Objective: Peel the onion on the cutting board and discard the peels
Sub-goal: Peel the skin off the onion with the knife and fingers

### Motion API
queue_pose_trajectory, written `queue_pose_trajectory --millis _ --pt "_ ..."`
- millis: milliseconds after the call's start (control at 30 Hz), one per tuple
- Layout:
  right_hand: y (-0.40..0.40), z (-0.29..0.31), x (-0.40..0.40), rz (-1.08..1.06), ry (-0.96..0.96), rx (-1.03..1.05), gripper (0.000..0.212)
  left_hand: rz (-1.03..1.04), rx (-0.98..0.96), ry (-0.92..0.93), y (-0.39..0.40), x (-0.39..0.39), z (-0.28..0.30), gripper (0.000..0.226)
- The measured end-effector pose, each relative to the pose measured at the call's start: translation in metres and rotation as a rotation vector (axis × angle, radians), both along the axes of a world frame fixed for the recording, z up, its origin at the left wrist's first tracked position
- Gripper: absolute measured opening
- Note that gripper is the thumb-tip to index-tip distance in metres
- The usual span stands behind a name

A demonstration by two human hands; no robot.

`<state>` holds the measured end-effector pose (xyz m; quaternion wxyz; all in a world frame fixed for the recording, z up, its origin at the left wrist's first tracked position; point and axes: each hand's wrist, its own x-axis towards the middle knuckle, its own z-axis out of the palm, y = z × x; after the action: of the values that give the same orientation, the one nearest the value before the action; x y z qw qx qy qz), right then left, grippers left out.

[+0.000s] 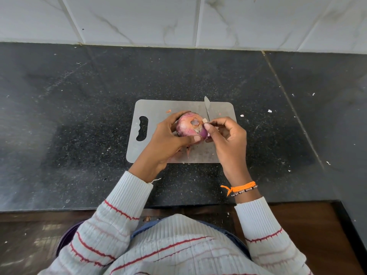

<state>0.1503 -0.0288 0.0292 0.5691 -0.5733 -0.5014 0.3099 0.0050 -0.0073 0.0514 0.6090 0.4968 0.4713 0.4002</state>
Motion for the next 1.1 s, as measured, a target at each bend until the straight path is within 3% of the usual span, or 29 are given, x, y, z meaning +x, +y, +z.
queue_pose_trajectory --millis 233,500,733,900,1100 --pt "0.003 -0.006 -0.001 -0.002 -0.021 -0.033 0.008 -0.008 -0.053 -0.042 -0.001 -0.001 -0.003 0.06" --pt "-0.001 0.008 -0.004 0.02 0.207 -0.026 0.009 -0.013 -0.093 -0.124 -0.001 -0.001 -0.001 0.06" --pt "0.0 0.006 -0.008 0.027 0.148 -0.03 0.004 0.027 -0.069 -0.12 -0.003 0.002 0.005 0.059" --pt "0.002 -0.001 -0.005 -0.059 0.271 -0.061 0.009 0.072 -0.149 -0.165 -0.003 0.001 0.002 0.05" --pt "0.006 -0.014 0.003 -0.166 0.207 -0.145 0.009 0.115 -0.2 -0.179 0.001 -0.004 0.004 0.06"
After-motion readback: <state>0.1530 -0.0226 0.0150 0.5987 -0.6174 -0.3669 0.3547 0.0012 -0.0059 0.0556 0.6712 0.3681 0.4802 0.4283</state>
